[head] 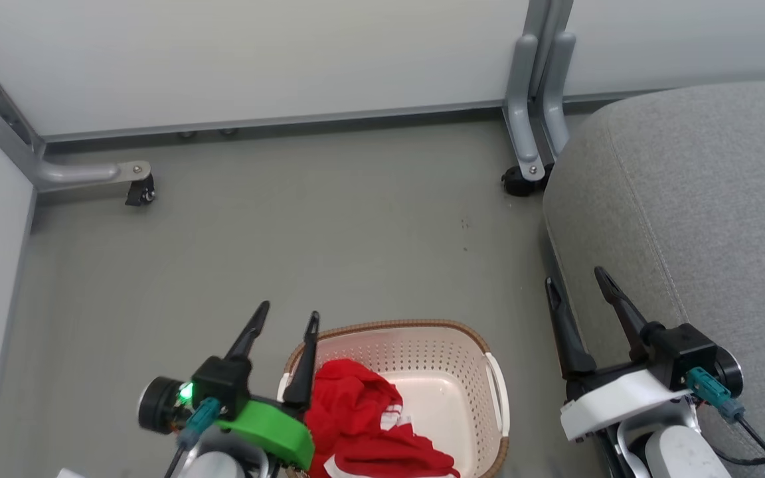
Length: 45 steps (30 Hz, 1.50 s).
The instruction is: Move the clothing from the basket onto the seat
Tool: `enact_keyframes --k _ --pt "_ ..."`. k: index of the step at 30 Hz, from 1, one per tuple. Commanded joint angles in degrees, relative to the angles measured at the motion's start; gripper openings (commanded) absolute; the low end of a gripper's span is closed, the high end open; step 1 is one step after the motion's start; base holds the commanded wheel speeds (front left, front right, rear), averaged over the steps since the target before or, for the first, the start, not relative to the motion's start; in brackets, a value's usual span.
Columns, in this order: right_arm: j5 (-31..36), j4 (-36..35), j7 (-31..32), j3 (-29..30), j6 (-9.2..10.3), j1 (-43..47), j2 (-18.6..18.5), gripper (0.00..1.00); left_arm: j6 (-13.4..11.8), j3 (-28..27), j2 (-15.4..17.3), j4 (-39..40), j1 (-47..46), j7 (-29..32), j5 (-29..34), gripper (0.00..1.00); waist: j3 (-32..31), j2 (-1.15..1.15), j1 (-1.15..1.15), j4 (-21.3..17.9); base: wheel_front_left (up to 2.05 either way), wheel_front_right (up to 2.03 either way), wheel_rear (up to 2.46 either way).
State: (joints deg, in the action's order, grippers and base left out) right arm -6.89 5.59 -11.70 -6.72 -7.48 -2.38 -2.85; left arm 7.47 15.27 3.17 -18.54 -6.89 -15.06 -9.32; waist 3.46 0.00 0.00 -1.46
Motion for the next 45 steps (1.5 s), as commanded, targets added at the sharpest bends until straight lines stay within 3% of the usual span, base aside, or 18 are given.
enact_keyframes --k 1,9,21,33,45 --pt "0.1 -0.5 -0.2 -0.1 -0.01 -1.4 -0.1 1.0 0.0 2.0 0.4 -1.4 -2.5 -0.2 0.0 1.0 3.8 0.0 0.0 -1.3 0.0 0.0 0.0" --pt "-0.6 -2.2 -1.2 -0.8 -0.01 -7.4 -0.1 1.0 0.0 12.8 1.1 -11.5 -13.4 -0.1 -1.5 1.0 14.9 0.0 0.0 -4.5 0.0 0.0 0.0" --pt "-2.4 -3.8 -3.1 -1.9 -0.01 -15.1 0.0 1.0 0.0 27.6 3.9 -29.9 -29.8 -0.1 3.2 1.0 30.6 0.0 0.0 -8.8 0.0 0.0 0.0" --pt "-5.7 -5.1 -3.5 -4.0 -0.01 -18.9 0.0 1.0 0.0 38.5 6.1 -43.7 -39.4 1.4 0.7 1.0 40.6 0.0 0.0 -12.7 0.0 0.0 0.0" --pt "-9.1 -5.6 -3.5 -5.6 -0.01 -21.2 0.0 1.0 0.0 45.3 8.7 -51.1 -46.0 6.2 -0.9 1.0 46.4 0.0 0.0 -14.7 0.0 0.0 0.0"
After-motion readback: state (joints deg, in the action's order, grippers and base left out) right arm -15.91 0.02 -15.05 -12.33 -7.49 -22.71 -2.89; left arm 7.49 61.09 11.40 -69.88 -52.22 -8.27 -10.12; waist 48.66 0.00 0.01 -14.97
